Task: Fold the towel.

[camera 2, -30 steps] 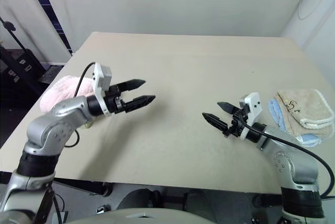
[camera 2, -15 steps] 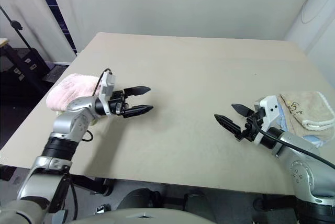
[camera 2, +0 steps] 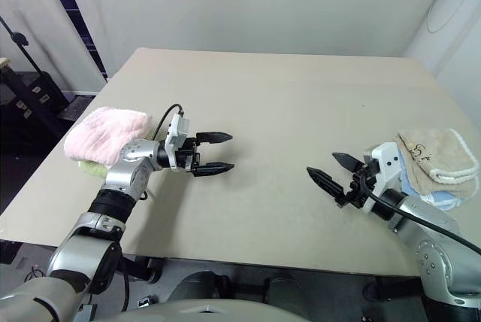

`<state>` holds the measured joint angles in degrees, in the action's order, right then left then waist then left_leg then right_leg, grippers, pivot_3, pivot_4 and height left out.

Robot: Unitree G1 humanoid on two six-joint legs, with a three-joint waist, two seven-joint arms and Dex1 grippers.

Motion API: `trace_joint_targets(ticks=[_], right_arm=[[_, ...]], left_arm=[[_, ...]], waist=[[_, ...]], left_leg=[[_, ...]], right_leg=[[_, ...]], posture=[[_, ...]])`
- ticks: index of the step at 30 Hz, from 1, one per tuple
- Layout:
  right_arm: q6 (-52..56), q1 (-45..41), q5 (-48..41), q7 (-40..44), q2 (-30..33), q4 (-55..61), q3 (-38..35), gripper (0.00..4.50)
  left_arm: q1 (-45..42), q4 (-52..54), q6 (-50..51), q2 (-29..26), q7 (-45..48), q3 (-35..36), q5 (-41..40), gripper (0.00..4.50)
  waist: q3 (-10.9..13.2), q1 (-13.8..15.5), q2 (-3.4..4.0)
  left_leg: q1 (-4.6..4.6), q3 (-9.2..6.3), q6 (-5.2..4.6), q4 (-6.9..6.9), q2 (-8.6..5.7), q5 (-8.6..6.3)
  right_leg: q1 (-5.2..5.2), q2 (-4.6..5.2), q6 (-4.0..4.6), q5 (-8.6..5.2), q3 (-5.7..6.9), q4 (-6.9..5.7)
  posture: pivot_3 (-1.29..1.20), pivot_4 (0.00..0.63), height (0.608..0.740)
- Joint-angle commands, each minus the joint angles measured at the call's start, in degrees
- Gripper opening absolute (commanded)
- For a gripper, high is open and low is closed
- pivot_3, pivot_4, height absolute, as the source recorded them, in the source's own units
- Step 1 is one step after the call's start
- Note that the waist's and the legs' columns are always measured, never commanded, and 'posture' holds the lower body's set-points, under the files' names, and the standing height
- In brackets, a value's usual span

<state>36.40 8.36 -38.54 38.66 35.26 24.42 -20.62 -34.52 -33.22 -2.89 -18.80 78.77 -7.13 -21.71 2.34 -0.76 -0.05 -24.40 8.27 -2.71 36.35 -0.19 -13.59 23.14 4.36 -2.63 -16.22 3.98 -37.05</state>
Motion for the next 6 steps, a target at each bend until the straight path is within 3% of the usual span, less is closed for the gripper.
trace_joint_targets(ticks=[1, 6], right_arm=[[-1.6, -0.09, -0.12, 0.5, 0.3, 0.9, -0.8, 4.5], [-2.29, -0.01, 0.06, 1.86, 1.38, -0.9, -1.78, 4.5]], left_arm=[[0.12, 1.06, -1.73, -0.83, 0.76, 1.3, 0.56, 4.48], [3.36, 5.8, 0.68, -1.49, 0.67, 0.74, 0.09, 4.48]], waist=[[0.0, 0.0, 0.0], [0.0, -0.01, 0.0]], left_leg=[[0.0, 0.0, 0.0, 0.01, 0.0, 0.0], [0.0, 0.0, -0.04, 0.06, 0.0, 0.01]], right_leg=[[0.0, 0.0, 0.0, 0.0, 0.0, -0.02], [-0.03, 0.0, -0.01, 0.0, 0.0, -0.04]], posture=[[0.0, 0.0, 0.74], [0.0, 0.0, 0.74]])
